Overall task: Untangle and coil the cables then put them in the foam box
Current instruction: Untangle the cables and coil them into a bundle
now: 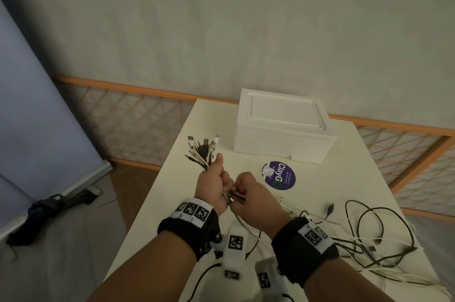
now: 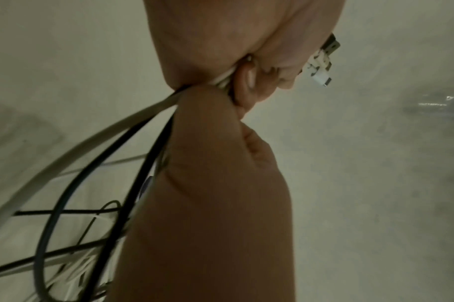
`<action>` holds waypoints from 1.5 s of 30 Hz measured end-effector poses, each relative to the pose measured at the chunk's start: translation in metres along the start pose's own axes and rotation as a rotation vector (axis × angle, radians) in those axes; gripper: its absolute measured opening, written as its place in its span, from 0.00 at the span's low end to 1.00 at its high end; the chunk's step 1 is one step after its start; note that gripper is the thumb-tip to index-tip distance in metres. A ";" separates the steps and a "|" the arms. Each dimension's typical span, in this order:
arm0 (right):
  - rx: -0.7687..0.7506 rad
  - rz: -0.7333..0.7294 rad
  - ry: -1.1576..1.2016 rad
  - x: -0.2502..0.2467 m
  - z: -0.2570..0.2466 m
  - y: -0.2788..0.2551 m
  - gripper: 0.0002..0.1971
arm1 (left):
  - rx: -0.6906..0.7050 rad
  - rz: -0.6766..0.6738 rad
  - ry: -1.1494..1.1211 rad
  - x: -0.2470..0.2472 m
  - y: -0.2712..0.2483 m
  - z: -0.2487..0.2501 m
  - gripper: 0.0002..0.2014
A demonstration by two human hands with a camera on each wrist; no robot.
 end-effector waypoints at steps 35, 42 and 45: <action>-0.185 -0.132 -0.379 -0.045 0.025 0.000 0.16 | 0.093 -0.093 -0.212 0.047 0.005 0.009 0.22; -0.295 -0.233 -0.402 -0.036 0.014 0.003 0.17 | -0.010 -0.167 -0.171 0.059 -0.002 -0.052 0.20; -0.232 -0.220 -0.340 -0.031 0.030 -0.005 0.14 | -0.022 -0.010 -0.150 0.048 -0.001 -0.053 0.26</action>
Point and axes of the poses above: each hand's wrist, its own y-axis towards the middle knuckle, its own x-axis out of the palm, z = x × y, the point moved 10 cm from there along y, towards the middle knuckle, and after that the axes turned 9 degrees about -x, right-handed, at the moved point
